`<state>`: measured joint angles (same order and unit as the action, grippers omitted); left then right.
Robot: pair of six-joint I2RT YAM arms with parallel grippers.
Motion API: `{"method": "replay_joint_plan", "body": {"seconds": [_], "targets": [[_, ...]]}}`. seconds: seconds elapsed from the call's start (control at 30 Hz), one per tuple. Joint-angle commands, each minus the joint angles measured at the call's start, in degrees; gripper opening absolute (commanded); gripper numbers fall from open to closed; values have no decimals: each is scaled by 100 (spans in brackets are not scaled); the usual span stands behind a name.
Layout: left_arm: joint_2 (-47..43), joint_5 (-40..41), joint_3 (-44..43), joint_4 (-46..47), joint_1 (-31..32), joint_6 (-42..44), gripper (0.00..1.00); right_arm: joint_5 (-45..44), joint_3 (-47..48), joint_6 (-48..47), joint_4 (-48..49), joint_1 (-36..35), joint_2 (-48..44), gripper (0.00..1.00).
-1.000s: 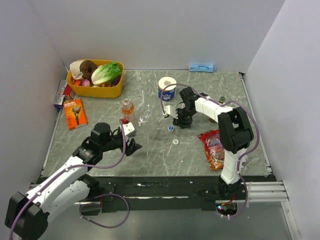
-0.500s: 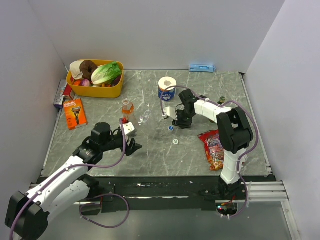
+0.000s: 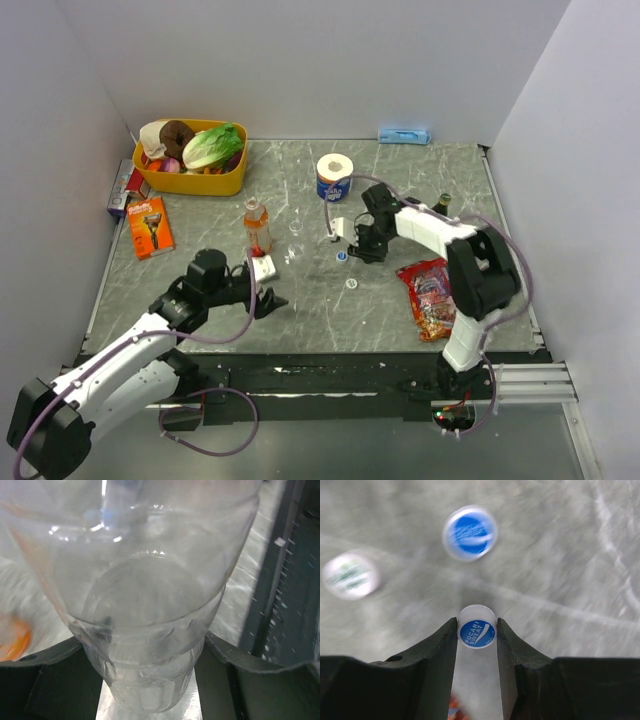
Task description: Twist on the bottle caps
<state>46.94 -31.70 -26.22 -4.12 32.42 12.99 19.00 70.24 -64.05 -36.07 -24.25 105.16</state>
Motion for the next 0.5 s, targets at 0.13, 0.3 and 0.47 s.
{"method": "replay_joint_plan", "body": {"seconds": [0.13, 0.3, 0.47], "targets": [[235, -426, 373, 650, 1238, 783, 1, 1524, -169, 525, -1734, -53, -3087, 29], [1367, -872, 161, 1658, 1310, 530, 1, 1694, 559, 859, -2420, -981, -3967, 28], [1740, -890, 441, 2538, 1442, 370, 1, 1519, 1053, 693, -2764, -1916, -4057, 28]]}}
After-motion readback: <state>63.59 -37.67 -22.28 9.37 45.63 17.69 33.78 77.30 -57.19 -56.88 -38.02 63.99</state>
